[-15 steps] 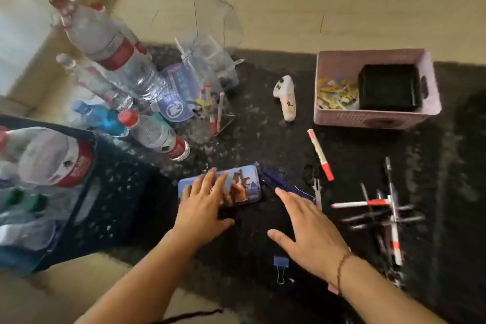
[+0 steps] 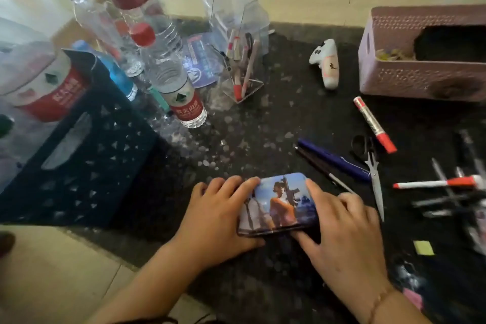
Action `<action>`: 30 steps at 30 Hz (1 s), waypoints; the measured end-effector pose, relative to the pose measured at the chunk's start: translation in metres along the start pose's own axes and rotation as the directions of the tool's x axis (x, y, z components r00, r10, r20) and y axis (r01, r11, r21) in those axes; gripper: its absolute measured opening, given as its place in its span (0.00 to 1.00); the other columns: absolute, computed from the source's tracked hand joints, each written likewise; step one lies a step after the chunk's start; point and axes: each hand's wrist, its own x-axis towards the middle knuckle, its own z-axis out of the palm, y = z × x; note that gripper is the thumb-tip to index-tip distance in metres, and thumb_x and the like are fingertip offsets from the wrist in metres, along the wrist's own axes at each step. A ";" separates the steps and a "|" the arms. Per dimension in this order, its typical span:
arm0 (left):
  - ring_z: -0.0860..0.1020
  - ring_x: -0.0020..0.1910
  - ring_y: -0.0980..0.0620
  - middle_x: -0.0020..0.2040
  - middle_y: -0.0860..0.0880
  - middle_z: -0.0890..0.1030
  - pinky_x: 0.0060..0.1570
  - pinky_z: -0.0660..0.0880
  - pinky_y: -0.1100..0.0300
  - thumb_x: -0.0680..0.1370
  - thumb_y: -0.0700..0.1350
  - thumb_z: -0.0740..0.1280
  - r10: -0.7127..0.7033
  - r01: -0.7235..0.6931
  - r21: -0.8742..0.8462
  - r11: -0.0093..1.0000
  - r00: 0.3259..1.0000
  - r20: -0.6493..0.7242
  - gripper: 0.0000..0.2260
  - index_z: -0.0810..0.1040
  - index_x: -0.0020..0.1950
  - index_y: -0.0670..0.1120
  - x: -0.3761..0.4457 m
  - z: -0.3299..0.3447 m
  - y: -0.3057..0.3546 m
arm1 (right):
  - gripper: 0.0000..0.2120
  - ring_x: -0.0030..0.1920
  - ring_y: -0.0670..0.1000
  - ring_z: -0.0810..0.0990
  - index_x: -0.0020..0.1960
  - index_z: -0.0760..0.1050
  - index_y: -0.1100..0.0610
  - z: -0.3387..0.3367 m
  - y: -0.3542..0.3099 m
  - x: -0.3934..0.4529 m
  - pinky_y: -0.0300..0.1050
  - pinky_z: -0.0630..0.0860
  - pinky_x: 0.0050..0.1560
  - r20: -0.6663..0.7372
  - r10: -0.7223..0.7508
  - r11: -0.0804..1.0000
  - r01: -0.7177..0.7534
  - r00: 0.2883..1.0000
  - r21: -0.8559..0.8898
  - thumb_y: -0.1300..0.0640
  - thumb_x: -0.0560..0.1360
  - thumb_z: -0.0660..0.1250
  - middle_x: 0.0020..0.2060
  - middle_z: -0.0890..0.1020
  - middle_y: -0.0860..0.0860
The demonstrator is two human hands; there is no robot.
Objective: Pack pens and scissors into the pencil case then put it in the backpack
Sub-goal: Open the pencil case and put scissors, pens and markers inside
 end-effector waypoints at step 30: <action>0.59 0.70 0.64 0.69 0.63 0.63 0.73 0.55 0.59 0.64 0.76 0.65 0.158 -0.271 -0.425 0.864 0.946 -0.282 0.41 0.63 0.73 0.60 -0.039 0.030 -0.062 | 0.47 0.64 0.50 0.65 0.71 0.57 0.44 -0.008 -0.075 0.028 0.54 0.66 0.64 0.430 -0.332 0.905 0.412 0.839 -0.105 0.30 0.57 0.71 0.66 0.64 0.46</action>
